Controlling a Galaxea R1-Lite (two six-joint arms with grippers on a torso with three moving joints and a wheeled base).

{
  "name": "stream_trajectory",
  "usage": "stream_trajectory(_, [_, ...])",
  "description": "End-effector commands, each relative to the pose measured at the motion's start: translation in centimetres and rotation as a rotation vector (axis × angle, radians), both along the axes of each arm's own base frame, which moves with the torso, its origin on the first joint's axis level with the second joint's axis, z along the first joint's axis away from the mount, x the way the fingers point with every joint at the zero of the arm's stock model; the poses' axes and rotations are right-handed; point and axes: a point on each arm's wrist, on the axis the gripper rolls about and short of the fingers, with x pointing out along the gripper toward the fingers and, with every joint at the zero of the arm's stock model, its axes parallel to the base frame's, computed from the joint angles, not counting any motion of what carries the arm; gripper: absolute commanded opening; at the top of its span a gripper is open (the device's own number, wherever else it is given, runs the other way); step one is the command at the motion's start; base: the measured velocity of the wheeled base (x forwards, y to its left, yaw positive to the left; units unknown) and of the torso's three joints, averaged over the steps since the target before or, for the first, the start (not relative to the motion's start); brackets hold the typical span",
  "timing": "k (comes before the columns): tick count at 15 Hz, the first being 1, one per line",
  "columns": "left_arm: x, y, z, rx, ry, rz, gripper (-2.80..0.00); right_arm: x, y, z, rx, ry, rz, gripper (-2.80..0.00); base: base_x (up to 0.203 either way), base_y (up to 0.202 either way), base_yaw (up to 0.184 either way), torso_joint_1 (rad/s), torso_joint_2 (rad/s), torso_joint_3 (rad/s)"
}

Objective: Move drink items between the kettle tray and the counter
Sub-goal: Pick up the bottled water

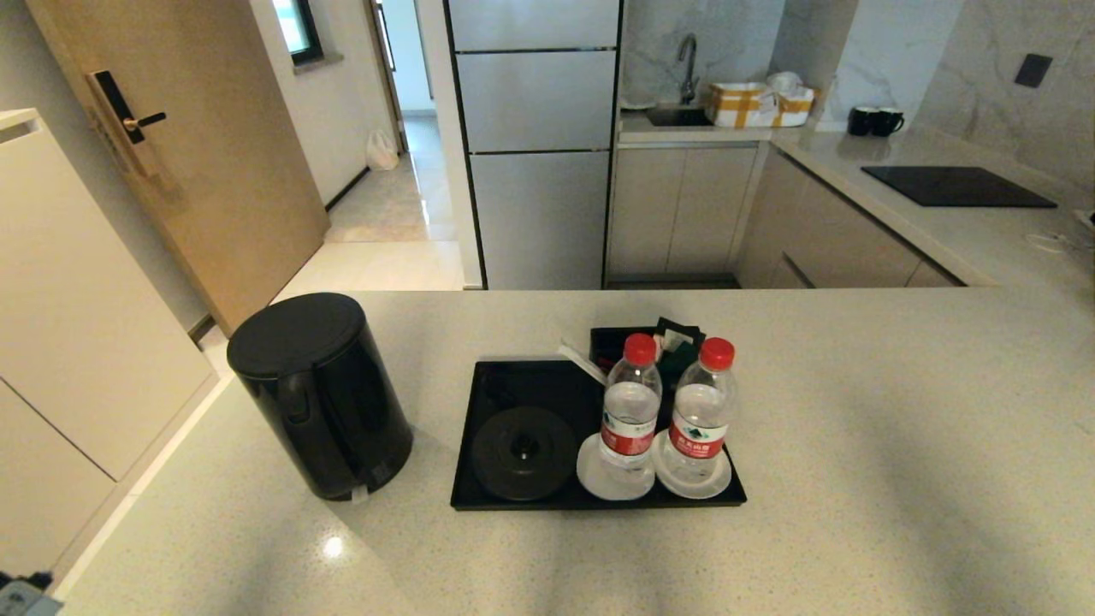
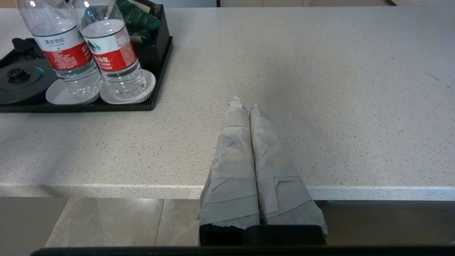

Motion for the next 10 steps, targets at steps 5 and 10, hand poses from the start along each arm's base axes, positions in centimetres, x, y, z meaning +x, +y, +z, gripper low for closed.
stream_trajectory(5, [-5.5, -0.4, -2.0, 0.014, -0.043, 0.021, -2.80, 0.0, 0.0, 0.0, -0.003, 0.000, 0.002, -2.80, 0.000, 0.000, 0.000, 0.000, 0.00, 0.000])
stream_trajectory(10, [-7.9, -0.4, -1.8, 0.001, -0.092, 0.082, -2.80, 0.0, 0.0, 0.0, -0.012, 0.002, 0.003, -2.80, 0.000, 0.000, 0.000, 0.000, 0.00, 0.000])
